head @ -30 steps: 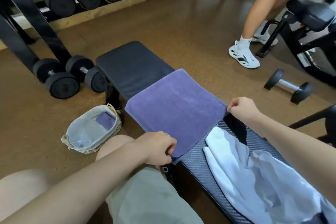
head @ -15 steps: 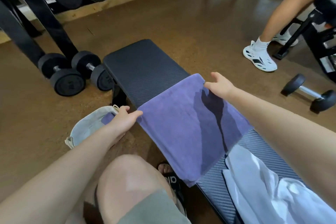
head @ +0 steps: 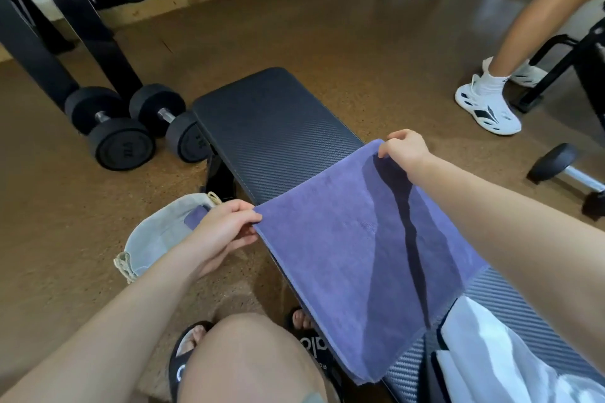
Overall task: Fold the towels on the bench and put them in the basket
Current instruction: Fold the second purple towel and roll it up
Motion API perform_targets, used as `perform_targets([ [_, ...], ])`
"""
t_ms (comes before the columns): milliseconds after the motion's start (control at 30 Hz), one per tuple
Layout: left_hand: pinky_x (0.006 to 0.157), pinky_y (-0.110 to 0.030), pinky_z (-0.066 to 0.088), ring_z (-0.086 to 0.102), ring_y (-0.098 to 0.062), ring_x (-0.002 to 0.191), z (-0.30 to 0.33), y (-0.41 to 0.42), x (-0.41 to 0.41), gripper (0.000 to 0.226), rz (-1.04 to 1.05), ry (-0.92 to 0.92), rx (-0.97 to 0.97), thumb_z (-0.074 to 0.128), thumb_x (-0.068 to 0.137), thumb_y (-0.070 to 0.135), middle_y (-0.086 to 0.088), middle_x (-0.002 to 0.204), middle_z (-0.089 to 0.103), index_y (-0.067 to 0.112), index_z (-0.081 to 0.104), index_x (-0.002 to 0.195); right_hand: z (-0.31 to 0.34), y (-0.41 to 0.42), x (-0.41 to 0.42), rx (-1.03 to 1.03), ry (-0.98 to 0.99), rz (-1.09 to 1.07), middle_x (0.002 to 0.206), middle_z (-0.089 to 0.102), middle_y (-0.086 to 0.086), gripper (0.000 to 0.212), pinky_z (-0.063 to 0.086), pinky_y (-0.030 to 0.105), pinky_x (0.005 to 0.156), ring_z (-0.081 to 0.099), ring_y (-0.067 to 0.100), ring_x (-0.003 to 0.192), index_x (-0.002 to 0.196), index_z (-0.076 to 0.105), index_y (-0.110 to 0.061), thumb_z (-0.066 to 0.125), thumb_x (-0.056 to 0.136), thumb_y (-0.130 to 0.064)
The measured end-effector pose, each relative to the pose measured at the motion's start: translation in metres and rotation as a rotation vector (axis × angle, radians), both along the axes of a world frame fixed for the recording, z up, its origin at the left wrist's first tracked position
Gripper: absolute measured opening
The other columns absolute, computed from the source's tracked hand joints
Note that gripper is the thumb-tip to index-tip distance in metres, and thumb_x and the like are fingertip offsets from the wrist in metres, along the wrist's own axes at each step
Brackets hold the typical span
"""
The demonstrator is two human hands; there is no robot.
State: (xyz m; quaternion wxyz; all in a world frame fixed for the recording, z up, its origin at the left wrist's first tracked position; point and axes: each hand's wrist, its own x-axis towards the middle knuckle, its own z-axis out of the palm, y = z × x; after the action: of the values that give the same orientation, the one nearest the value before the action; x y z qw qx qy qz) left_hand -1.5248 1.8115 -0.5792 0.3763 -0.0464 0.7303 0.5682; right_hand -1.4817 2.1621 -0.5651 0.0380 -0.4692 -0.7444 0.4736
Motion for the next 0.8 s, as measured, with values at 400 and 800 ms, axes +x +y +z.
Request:
perform_targets([
  [400,0.089,-0.03,0.056,0.07,-0.014,0.093,-0.001,0.011,-0.066,0.014,0.408,0.085,0.181,0.057,0.101,0.008,-0.012,0.107,0.073,0.004,0.065,0.111,0.005,-0.003,-0.102,0.109,0.154,0.009,0.118,0.064,0.006,0.042,0.05,0.034,0.095,0.061,0.024,0.11,0.12,0.058,-0.019,0.071,0.081,-0.01],
  [800,0.094,-0.039,0.055,0.071,-0.022,0.105,-0.007,0.001,0.016,0.043,0.072,-0.181,-0.051,0.067,0.096,0.034,-0.009,0.126,0.065,0.015,0.055,0.133,-0.002,-0.02,0.007,0.38,-0.143,0.324,0.138,0.057,0.014,0.061,0.046,0.039,0.101,0.054,0.035,0.126,0.149,0.037,-0.014,0.058,0.093,-0.028],
])
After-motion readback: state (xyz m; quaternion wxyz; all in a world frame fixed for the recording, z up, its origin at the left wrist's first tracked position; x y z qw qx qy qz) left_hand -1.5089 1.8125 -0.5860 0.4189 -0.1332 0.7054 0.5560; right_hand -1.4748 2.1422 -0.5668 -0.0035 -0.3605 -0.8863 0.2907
